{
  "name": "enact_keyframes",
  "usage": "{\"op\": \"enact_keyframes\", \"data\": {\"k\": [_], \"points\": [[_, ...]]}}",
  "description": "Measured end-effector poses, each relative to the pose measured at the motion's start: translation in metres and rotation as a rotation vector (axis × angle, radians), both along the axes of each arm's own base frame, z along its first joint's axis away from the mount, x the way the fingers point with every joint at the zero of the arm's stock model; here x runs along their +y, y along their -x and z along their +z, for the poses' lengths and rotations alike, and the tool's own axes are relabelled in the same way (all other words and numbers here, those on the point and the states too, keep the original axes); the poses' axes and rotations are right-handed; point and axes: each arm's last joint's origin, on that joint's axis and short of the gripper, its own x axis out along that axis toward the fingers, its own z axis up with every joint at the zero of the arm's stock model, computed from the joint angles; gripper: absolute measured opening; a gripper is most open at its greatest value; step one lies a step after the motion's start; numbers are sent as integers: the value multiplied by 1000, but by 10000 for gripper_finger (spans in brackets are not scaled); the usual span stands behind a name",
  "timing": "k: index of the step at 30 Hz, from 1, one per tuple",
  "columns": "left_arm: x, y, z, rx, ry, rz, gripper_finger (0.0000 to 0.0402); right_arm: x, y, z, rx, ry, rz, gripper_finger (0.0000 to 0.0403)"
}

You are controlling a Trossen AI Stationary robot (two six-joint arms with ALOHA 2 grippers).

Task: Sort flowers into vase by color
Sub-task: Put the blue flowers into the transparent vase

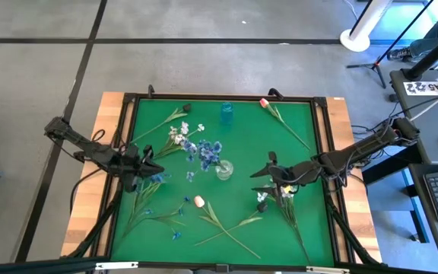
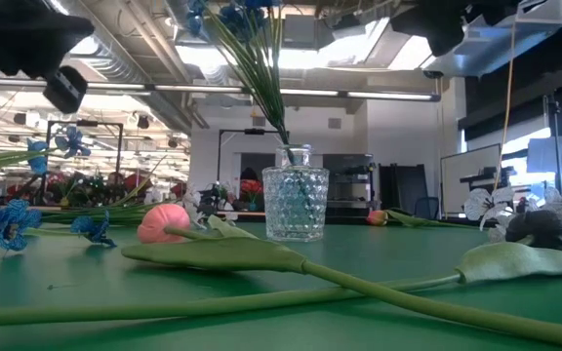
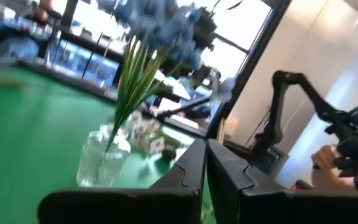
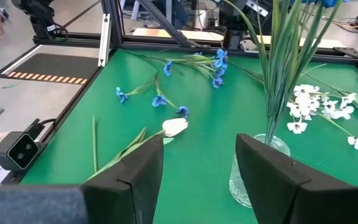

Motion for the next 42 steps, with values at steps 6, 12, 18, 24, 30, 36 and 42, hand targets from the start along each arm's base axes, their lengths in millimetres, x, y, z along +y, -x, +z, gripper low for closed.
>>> {"op": "enact_keyframes", "data": {"k": [6, 12, 18, 24, 30, 36, 42], "points": [[4, 2, 15, -42, -60, 105, 17, 0, 0, 0, 0, 1, 0, 199], [8, 5, 55, 94, -91, 202, 17, 0, 0, 0, -1, 1, 0, 199], [9, 2, 93, 438, -35, 302, 18, 0, 0, 0, 0, 2, 0, 199], [-11, -19, 111, 859, 44, 131, 18, 0, 0, 0, 0, 2, 0, 199], [-34, -27, 87, 1419, 230, 104, 25, 0, 0, 0, 1, 10, 2, 199], [-63, -38, 68, 1634, 318, 86, 80, 0, 0, 0, -2, 27, 8, 199], [-93, -34, 55, 1641, 348, 200, 143, 0, 0, -1, 7, 30, 10, 199]]}}
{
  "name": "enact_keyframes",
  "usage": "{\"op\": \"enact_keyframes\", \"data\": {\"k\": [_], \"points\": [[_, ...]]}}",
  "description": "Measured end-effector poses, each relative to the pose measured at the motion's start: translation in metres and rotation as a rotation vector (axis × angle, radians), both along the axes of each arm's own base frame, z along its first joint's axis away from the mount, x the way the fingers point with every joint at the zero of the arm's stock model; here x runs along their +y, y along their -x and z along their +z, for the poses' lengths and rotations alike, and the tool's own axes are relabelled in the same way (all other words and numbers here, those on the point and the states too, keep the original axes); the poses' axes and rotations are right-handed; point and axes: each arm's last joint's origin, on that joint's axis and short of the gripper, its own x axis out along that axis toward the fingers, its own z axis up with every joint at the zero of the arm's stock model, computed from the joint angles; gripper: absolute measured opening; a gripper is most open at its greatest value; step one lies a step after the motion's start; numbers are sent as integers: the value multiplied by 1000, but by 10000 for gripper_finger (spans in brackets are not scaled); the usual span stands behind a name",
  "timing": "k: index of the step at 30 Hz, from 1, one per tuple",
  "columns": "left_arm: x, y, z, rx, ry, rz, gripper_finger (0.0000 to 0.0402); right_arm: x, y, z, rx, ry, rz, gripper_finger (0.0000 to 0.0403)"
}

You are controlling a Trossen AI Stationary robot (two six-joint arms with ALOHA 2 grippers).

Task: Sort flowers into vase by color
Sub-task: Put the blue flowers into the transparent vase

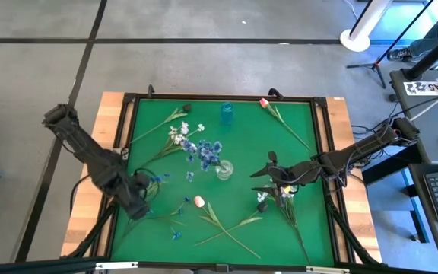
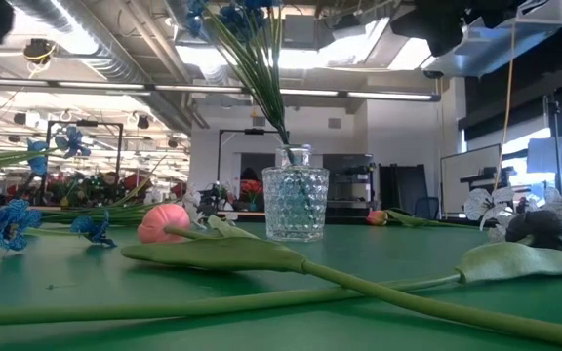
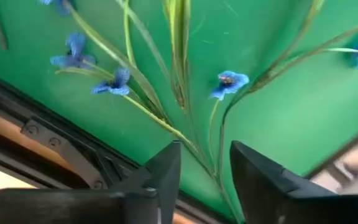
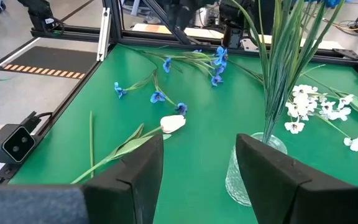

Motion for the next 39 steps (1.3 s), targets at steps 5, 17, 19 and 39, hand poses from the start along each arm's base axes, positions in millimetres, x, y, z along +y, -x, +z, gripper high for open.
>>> {"op": "enact_keyframes", "data": {"k": [5, 17, 19, 39], "points": [[-30, 12, -7, -110, -42, 62, 169, 0, 0, -2, 16, 6, 0, 199], [-64, 37, -51, -74, -79, 218, 187, 0, 0, -1, 11, 2, 0, 199], [-65, 37, -62, -57, -65, 228, 187, 0, 0, -1, 11, 2, 0, 199], [-36, 19, -94, 71, -112, 299, 12, 0, 0, -1, 11, 2, 0, 199]]}}
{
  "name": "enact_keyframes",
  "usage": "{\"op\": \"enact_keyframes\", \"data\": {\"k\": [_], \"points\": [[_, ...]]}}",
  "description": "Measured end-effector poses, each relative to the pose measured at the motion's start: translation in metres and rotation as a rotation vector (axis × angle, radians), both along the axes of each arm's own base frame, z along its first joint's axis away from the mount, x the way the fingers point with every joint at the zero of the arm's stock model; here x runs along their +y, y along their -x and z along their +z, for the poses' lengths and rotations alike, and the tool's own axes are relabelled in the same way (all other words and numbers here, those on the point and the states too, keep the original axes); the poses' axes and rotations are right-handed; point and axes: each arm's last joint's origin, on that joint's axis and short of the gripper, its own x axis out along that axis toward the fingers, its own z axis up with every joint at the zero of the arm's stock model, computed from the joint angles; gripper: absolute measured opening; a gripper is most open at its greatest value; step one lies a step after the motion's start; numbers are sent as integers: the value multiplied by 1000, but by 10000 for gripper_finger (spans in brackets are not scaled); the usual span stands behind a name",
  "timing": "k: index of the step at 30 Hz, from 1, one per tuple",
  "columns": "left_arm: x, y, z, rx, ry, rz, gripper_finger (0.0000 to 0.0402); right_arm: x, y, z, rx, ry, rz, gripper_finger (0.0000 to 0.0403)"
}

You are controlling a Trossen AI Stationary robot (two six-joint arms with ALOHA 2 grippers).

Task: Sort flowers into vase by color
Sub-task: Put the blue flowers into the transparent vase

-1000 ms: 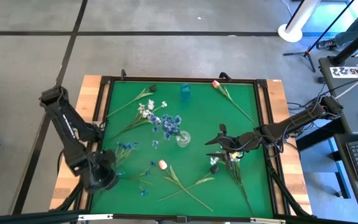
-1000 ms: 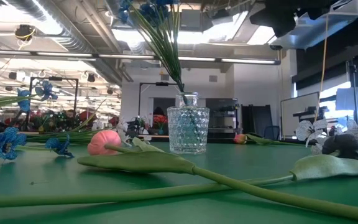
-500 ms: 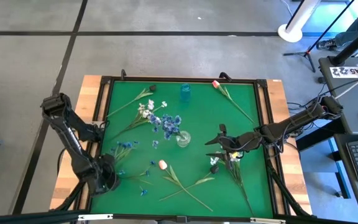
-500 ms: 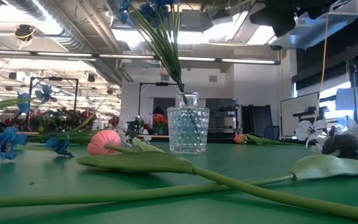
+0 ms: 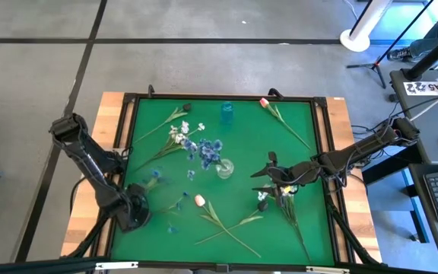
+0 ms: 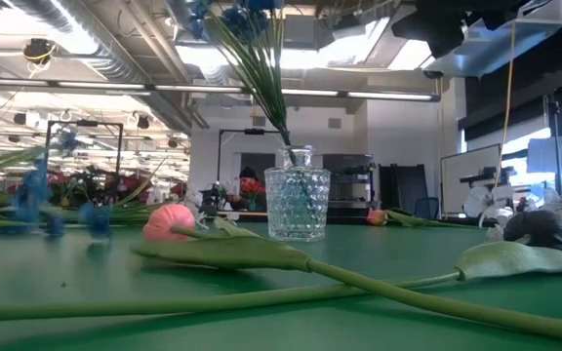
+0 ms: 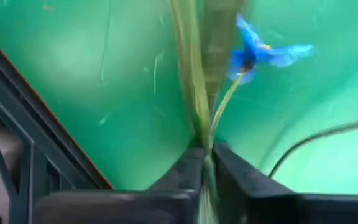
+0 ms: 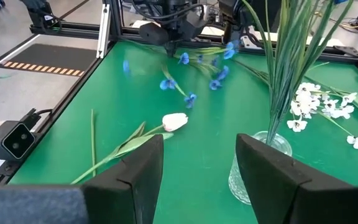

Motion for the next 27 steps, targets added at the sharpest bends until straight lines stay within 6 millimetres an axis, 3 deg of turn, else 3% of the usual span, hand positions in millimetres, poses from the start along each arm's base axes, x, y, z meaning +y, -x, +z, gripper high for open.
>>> {"op": "enact_keyframes", "data": {"k": [4, 8, 18, 27], "points": [[-1, -7, 11, -75, -9, -33, 5, 0, 0, 1, -5, 1, 0, 199], [-5, -14, 41, -193, -7, -82, 3, -1, 2, 6, -33, -1, 3, 199], [-22, -21, 141, -609, -162, -294, 1, -6, 13, 24, -124, -26, 8, 199], [-30, -24, 234, -998, -440, -530, 0, -3, 13, 40, -271, -61, 119, 199]]}}
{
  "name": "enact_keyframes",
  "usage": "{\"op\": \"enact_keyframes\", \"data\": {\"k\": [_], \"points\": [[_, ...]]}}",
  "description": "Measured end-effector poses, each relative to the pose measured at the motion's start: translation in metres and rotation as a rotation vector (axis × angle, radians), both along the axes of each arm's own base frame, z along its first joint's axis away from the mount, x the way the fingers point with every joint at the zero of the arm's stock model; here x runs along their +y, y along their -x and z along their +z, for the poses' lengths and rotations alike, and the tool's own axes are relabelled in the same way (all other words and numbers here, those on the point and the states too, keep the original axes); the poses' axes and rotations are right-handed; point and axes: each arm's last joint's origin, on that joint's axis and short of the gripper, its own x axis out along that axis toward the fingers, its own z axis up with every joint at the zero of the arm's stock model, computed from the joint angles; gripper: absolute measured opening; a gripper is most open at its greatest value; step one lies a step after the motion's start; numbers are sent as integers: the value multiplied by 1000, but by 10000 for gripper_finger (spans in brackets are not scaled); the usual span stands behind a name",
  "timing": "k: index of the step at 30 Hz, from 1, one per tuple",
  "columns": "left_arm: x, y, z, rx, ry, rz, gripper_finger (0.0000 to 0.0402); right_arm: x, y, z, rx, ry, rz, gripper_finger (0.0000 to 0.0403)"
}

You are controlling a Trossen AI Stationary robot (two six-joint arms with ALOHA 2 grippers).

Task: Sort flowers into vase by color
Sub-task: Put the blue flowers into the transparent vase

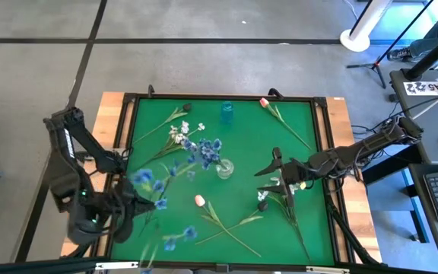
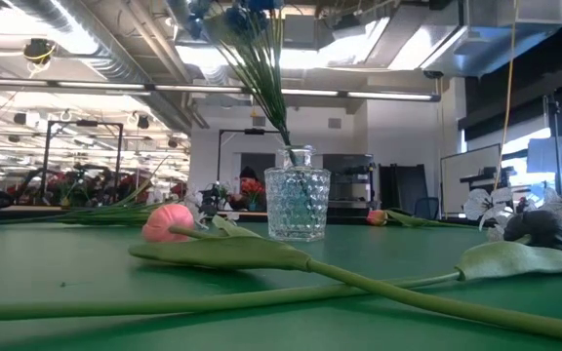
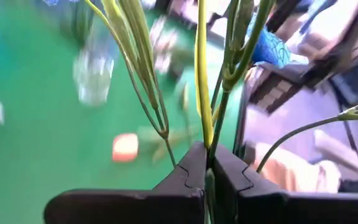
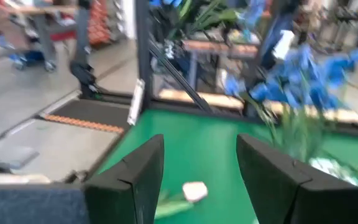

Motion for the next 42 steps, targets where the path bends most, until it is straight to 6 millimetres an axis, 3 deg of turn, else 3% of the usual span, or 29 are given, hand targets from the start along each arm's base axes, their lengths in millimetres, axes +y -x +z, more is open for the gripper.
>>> {"op": "enact_keyframes", "data": {"k": [8, 13, 18, 24, 29, 35, 42], "points": [[10, -11, 61, -237, -362, 33, 0, 1, 0, 18, -185, -41, 35, 199], [24, -42, 81, -283, -449, 24, 0, 1, 1, 27, -286, -25, 28, 199], [55, -82, 94, -370, -405, -45, 0, 2, -6, 30, -385, -10, -35, 199], [99, -128, 94, -436, -363, -148, 0, 3, -14, 30, -453, -14, -93, 199], [125, -160, 87, -496, -329, -228, 0, -8, -28, 34, -431, -72, -134, 199], [138, -184, 79, -540, -311, -299, 0, -24, -55, 42, -343, -118, -104, 199], [143, -192, 74, -530, -337, -292, 0, -25, -81, 46, -285, -134, -13, 199]]}}
